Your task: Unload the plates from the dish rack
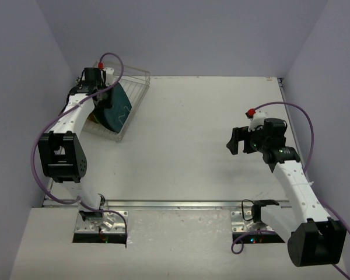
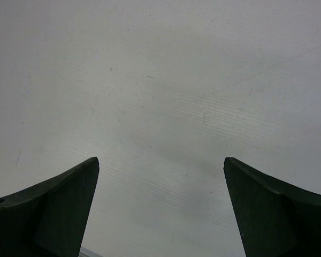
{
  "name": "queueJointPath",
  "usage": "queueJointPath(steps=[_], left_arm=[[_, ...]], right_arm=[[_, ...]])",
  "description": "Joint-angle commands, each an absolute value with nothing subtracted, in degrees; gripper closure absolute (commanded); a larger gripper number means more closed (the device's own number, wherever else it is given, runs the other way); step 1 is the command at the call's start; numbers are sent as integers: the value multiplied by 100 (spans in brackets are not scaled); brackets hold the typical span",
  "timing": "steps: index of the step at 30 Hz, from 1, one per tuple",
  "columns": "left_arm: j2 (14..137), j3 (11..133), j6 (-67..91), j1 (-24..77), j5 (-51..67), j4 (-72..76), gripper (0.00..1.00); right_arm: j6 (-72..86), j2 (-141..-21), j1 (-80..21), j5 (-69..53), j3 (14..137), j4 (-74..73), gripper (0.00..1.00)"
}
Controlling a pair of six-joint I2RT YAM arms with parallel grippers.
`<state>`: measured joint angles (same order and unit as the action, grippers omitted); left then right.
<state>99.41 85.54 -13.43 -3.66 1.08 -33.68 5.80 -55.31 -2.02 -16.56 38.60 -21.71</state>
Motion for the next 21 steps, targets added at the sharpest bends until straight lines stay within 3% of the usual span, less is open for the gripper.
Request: queueJointPath(steps=[1,21], left_arm=[[9413,8927,-1529,-404,-360,-2989,100],[9060,9493,-1608,-271,-607,-3032,100]], right_arm=[[550,-5510,-216,-1714,4109,-2052,1],[572,-5520,-219,-1749,4105,-2013,1]])
